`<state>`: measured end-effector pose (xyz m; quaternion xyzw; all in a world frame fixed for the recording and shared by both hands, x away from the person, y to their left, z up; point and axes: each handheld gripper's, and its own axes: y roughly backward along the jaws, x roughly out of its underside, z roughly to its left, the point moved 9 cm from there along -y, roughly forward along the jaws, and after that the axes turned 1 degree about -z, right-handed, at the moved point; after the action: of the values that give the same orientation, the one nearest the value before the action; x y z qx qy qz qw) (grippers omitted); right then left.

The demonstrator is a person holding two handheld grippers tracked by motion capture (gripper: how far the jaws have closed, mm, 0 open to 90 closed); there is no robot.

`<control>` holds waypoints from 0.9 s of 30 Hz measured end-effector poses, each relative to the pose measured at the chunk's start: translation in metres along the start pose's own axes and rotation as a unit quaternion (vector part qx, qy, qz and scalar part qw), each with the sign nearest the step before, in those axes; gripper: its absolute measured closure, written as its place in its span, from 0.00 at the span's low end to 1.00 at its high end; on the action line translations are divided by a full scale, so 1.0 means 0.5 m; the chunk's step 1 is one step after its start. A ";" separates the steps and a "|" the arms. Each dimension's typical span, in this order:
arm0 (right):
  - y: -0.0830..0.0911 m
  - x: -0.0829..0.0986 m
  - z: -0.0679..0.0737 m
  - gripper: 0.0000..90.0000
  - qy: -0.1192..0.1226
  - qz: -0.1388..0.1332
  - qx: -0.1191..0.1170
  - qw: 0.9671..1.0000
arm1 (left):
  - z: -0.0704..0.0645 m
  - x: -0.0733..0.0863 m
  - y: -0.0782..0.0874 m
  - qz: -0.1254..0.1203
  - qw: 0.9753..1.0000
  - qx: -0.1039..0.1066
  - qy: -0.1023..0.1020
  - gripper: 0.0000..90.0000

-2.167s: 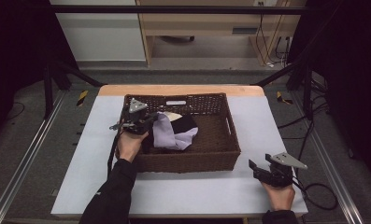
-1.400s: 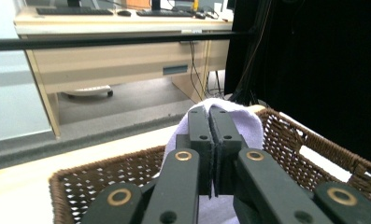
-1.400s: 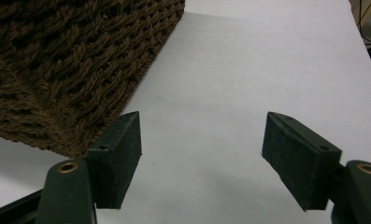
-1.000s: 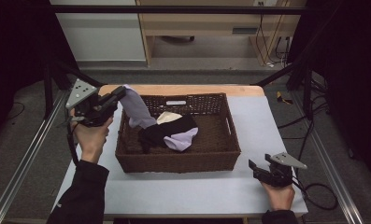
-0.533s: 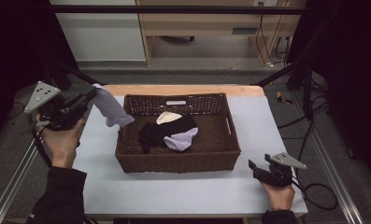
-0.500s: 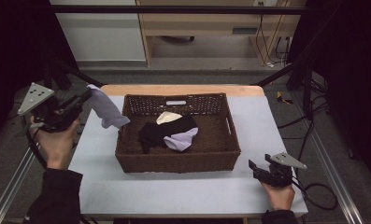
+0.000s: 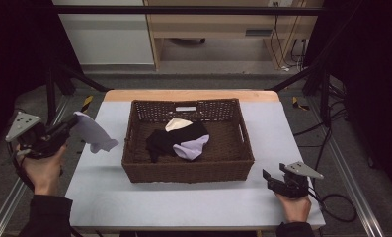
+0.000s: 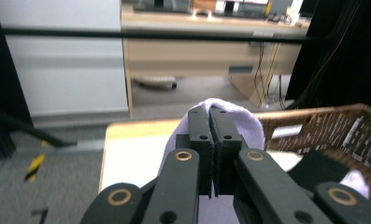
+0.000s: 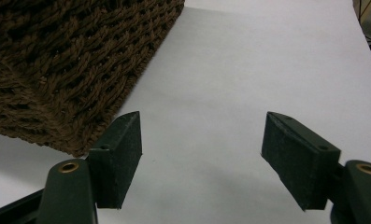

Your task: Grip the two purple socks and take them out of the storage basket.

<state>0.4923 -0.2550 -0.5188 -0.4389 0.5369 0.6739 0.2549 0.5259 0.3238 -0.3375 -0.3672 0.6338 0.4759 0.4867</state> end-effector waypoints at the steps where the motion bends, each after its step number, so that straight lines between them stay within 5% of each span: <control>1: 0.000 0.000 0.000 0.32 0.000 0.000 0.000 1.000 | 0.000 0.000 0.000 0.000 1.000 0.000 0.000 0.98; 6: -0.001 0.001 0.000 0.32 0.002 0.001 0.002 1.000 | 0.009 0.100 -0.043 0.062 0.998 -0.017 -0.005 0.98; 7: -0.001 0.001 0.000 0.32 0.002 0.001 0.002 1.000 | 0.009 0.100 -0.043 0.062 0.998 -0.017 -0.005 0.98; 10: 0.000 0.001 0.001 0.32 -0.001 0.001 0.000 1.000 | 0.011 0.164 -0.071 0.098 0.995 -0.025 -0.004 0.97; 18: 0.000 0.003 0.001 0.32 0.002 0.003 0.001 1.000 | 0.013 0.267 -0.104 0.151 0.988 -0.027 0.013 0.97; 23: 0.001 0.003 0.002 0.32 0.002 0.003 0.000 1.000 | 0.018 0.287 -0.107 0.168 0.985 -0.035 0.012 0.95; 27: -0.001 0.005 0.003 0.32 0.005 0.005 0.000 1.000 | 0.020 0.295 -0.108 0.175 0.983 -0.045 0.012 0.79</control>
<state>0.4910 -0.2539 -0.5209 -0.4397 0.5401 0.6732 0.2486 0.5408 0.3182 -0.4942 -0.2774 0.6719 0.5778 0.3712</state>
